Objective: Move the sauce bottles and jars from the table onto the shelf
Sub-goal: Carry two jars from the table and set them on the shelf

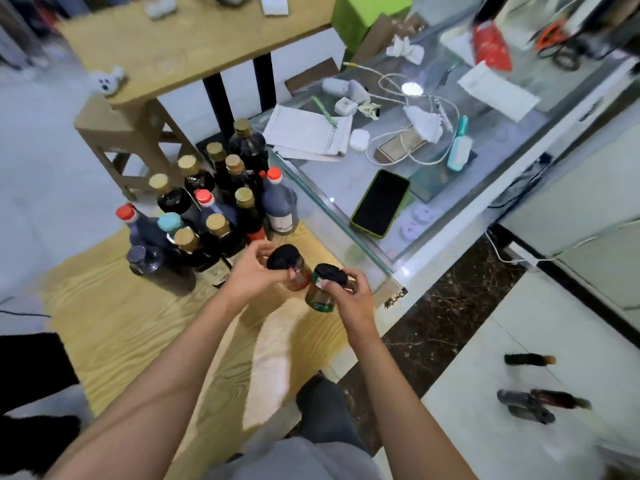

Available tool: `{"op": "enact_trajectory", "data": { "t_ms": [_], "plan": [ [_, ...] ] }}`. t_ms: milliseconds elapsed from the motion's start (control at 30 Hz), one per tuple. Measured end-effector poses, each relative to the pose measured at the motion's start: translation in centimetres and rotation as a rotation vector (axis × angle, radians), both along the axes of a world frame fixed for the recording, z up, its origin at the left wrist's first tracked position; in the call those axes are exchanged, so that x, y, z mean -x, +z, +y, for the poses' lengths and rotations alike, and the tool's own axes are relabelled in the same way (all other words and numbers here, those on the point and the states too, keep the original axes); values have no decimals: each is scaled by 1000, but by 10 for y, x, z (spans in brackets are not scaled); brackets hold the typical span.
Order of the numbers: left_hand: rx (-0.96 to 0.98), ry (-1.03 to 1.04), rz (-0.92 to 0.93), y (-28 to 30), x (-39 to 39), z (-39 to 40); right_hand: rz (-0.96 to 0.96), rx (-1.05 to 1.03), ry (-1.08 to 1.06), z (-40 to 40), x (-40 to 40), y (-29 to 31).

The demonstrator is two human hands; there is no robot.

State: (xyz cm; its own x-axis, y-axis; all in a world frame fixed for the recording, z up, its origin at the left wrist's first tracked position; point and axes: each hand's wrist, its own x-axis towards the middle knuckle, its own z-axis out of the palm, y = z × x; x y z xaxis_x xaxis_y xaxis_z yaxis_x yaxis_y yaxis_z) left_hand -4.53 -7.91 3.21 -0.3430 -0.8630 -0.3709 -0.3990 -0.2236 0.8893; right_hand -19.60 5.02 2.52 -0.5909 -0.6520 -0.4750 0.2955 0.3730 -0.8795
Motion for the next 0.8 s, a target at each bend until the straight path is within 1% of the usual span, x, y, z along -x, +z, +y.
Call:
{"op": "enact_trajectory", "data": {
  "t_ms": [67,133,233,367,467,667,800],
  "plan": [
    [-42,28,96,19,-9,13,-85,70,-46,15,-9,17],
    [-93,22,237,43,-18,32,-123,140,-76,35,-20,36],
    [-219,-25,479,77,-27,68,-100,232,-123,68,-36,69],
    [-316,-104,691,110,-26,124,-14,329,-162,123,-53,112],
    [-336,-207,770,127,-16,162,46,368,-216,170,-59,139],
    [-357,-397,814,165,21,239,190,374,-369,267,-53,189],
    [-283,-513,799,193,61,297,260,422,-496,330,-35,222]
  ]
}}
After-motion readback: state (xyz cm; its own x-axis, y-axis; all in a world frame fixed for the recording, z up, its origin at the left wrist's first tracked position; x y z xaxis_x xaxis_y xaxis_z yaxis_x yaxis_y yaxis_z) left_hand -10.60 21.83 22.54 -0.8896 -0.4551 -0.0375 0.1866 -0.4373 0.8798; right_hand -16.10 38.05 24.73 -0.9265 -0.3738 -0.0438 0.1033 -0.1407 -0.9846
